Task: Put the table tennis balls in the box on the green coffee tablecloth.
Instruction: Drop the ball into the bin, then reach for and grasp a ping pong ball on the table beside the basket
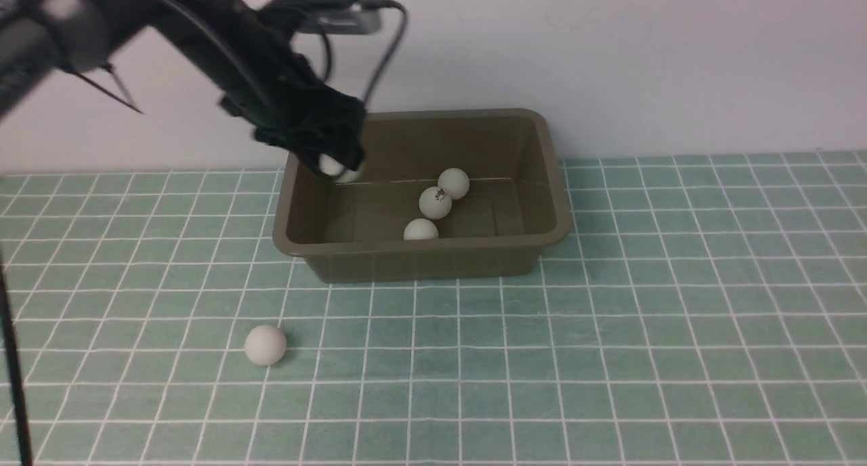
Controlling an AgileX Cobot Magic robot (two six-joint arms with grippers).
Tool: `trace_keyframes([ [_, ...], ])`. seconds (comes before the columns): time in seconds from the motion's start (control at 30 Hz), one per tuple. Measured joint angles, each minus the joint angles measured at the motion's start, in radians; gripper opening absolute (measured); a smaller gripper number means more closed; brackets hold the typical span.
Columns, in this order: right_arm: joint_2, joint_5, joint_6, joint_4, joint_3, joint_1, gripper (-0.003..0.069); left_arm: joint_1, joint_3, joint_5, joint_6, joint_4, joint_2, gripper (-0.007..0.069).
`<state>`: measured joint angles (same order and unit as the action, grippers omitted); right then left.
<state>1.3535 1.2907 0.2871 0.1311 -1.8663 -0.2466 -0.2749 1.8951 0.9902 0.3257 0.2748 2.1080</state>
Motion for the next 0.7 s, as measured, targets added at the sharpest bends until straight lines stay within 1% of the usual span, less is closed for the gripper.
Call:
trace_keyframes([
  [0.1, 0.0, 0.0, 0.0, 0.0, 0.0, 0.0, 0.0511, -0.018, 0.0, -0.046, 0.021, -0.029, 0.056, 0.034],
  [0.17, 0.0, 0.0, 0.0, 0.0, 0.0, 0.0, 0.0511, -0.023, 0.0, -0.073, 0.024, -0.035, 0.076, 0.0372],
  [0.23, 0.0, 0.0, 0.0, 0.0, 0.0, 0.0, 0.0511, -0.024, 0.0, -0.107, 0.027, -0.041, 0.086, 0.0439],
  [0.33, 0.0, 0.0, 0.0, 0.0, 0.0, 0.0, 0.0511, -0.024, 0.013, -0.1, 0.027, -0.048, 0.079, 0.0501],
  [0.37, 0.0, 0.0, 0.0, 0.0, 0.0, 0.0, 0.0511, -0.024, 0.023, -0.084, 0.027, -0.051, 0.074, 0.0512],
  [0.47, 0.0, 0.0, 0.0, 0.002, 0.0, 0.0, 0.0511, -0.024, 0.07, 0.077, 0.022, -0.086, 0.027, 0.0521],
  [0.53, 0.0, -0.001, 0.0, 0.002, 0.0, 0.0, 0.0511, -0.024, 0.109, 0.192, -0.009, -0.142, -0.015, 0.0519],
  [0.63, 0.0, -0.001, 0.0, 0.001, 0.0, 0.0, 0.0511, -0.025, 0.122, 0.235, -0.079, -0.23, -0.076, 0.0498],
  [0.7, 0.0, -0.001, 0.0, 0.001, 0.0, 0.0, 0.0511, -0.025, 0.094, 0.239, -0.122, -0.266, -0.119, 0.0478],
])
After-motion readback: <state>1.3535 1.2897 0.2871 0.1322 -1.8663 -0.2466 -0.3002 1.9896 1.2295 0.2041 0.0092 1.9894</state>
